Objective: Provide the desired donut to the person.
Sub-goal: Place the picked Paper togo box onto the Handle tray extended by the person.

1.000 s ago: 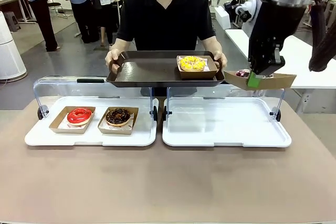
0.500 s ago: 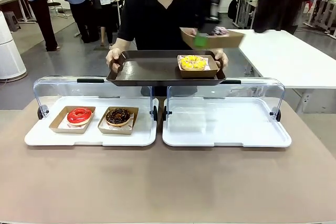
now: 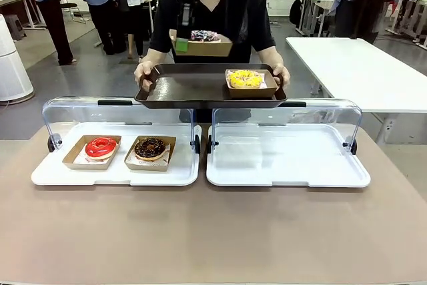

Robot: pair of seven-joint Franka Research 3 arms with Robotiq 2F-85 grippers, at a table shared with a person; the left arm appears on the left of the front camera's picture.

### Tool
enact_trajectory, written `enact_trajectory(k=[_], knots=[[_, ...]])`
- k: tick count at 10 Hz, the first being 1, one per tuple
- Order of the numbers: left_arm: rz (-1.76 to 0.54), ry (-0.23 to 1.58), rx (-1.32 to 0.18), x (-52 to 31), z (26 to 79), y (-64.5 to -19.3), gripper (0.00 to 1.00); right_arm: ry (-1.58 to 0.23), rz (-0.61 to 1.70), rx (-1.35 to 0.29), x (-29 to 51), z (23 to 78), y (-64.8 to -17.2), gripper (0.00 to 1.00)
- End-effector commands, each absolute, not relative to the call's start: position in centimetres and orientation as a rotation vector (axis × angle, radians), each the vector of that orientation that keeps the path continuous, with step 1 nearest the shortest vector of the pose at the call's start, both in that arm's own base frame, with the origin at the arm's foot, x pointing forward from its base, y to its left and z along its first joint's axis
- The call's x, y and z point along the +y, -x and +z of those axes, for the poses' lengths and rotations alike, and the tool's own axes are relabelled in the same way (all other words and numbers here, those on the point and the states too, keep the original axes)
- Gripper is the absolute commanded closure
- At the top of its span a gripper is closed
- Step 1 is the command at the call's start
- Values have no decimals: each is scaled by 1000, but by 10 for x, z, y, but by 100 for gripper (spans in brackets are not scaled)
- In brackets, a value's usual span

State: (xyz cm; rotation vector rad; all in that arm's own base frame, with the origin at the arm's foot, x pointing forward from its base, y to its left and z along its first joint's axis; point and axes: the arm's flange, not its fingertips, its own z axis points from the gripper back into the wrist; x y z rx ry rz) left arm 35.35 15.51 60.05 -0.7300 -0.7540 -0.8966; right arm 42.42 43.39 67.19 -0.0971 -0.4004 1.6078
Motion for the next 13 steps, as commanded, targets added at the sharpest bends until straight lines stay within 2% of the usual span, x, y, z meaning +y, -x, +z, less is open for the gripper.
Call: enact_trajectory(k=[1,6,13], knots=[[-907,731,-755,157,600,-352,0,116,1525,-456,453,658,-446,99],[-907,731,-755,157,600,-352,0,92,1509,-381,485,594,-475,99],[-907,731,-755,157,600,-352,0,76,1533,-397,472,595,-471,99]])
